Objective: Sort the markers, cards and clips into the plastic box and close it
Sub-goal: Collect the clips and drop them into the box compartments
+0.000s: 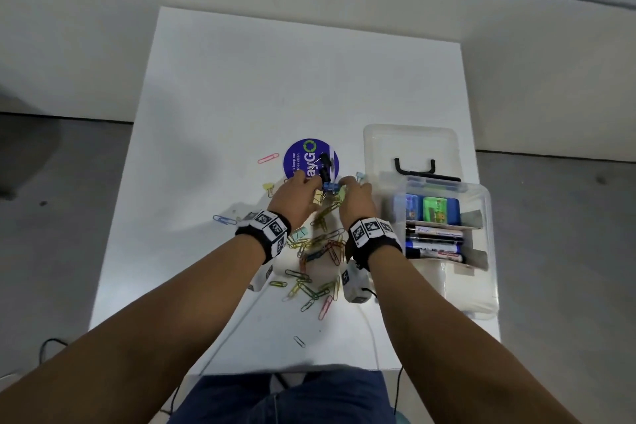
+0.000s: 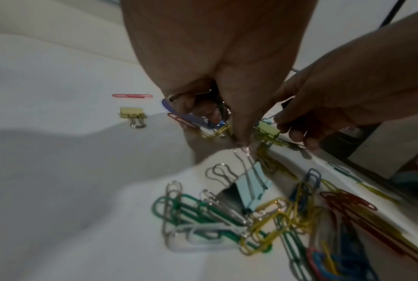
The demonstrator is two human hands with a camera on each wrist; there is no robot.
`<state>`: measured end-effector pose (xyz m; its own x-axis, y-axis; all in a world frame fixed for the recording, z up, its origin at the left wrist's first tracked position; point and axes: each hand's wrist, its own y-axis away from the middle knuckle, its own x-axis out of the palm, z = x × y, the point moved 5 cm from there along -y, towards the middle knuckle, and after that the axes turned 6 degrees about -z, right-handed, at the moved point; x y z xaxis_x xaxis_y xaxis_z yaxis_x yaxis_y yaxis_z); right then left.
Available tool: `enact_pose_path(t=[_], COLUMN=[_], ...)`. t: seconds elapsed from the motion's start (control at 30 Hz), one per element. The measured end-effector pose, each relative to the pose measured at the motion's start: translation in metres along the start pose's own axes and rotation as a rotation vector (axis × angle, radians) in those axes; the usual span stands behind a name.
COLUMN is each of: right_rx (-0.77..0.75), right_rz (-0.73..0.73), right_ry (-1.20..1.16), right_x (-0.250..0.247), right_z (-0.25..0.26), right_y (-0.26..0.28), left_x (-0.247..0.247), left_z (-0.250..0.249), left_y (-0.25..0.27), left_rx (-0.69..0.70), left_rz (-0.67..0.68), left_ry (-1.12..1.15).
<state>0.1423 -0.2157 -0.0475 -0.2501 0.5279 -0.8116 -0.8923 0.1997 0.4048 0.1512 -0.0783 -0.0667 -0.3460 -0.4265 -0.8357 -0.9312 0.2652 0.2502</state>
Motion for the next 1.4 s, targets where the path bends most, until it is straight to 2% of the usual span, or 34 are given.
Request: enact_pose_path(t=[0.17,0.33,0.47,0.6,0.73,0.83,0.93,1.07,1.2,1.3,1.4], right_rx=[-0.023,0.056,0.063,0.045,-0.026,-0.091,-0.083,0.008,0.09,0.063,0.017], right_rz=[0.042,0.059,0.098,0.086,0.087,0.066,0.038,0.104,0.248,0.259,0.255], right_ry=[0.035,0.025,0.032,-0.124,-0.298,-0.364,-0.387,-0.292,-0.254,-0.241,-0.085], right_x=[0.012,0.011,0.003,-0.013,-0.057,-0.106,-0.144,-0.155,-0.132,-0.13,-0.133], right_z=[0.0,-0.007,-0.013,-0.008,-0.007,-0.021,-0.056,-0.109,-0.129,-0.124,-0.115], right_y=[0.006,0.01,0.019,0.034,0.058,0.076,0.09,0.109,0.126,0.132,0.134], left_x=[-0.003,-0.014,-0.028,-0.049,-0.065,-0.066,-0.055,-0.019,0.012,0.011,-0.001], left_z=[0.007,0.013,0.012,-0.003,-0.051,-0.106,-0.159,-0.208,-0.221,-0.223,-0.215], left_y=[0.012,0.027,0.04,0.052,0.064,0.074,0.083,0.089,0.093,0.095,0.094], left_rx=[-0.006,-0.017,-0.043,-0.054,-0.014,0.059,0.174,0.24,0.176,0.203,0.23], left_rz=[-0.01,-0.001,-0.026,-0.059,-0.072,-0.012,0.092,0.245,0.34,0.355,0.348], left_ry=[0.061,0.163,0.249,0.326,0.409,0.44,0.365,0.182,0.125,0.142,0.229])
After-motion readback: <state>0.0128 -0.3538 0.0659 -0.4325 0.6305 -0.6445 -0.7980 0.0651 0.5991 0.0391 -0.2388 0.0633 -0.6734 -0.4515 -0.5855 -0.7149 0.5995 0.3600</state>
